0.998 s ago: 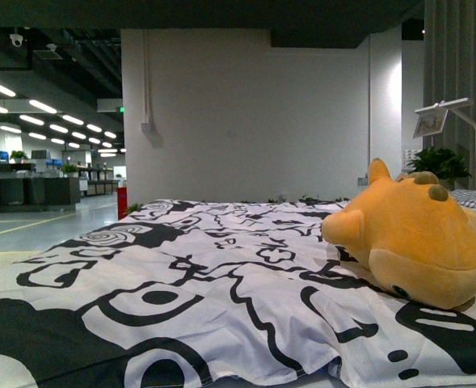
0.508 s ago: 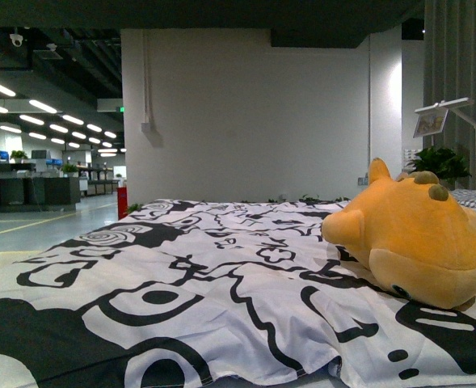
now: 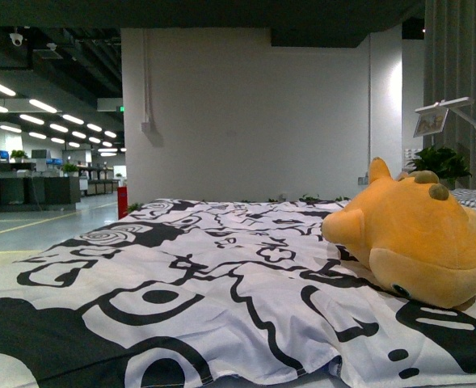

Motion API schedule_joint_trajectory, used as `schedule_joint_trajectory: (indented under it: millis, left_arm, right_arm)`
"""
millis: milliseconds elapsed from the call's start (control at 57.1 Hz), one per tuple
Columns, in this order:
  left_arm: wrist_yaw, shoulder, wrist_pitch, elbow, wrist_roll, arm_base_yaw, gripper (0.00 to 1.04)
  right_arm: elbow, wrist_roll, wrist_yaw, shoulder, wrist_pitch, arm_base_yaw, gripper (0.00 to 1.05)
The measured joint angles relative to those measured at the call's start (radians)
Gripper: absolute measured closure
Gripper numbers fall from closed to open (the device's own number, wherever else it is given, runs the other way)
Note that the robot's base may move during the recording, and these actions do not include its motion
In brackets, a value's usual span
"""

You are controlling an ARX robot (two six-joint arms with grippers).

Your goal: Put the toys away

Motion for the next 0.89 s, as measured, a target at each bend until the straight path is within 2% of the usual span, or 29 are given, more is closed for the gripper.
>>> schedule_joint_trajectory:
  millis: [298, 648, 788, 893]
  left_arm:
    - [0.000, 0.000, 0.000, 0.000, 0.000, 0.000, 0.06]
    - [0.000, 0.000, 0.000, 0.000, 0.000, 0.000, 0.06]
    - [0.000, 0.000, 0.000, 0.000, 0.000, 0.000, 0.06]
    - [0.000, 0.000, 0.000, 0.000, 0.000, 0.000, 0.06]
  right_arm:
    - [0.080, 0.010, -0.127, 0.294, 0.291, -0.100, 0.06]
    - [0.143, 0.090, -0.462, 0.658, 0.578, -0.163, 0.06]
    - [0.200, 0.122, -0.485, 0.725, 0.629, -0.167, 0.06]
    - [0.254, 0.126, -0.460, 0.784, 0.660, -0.143, 0.06]
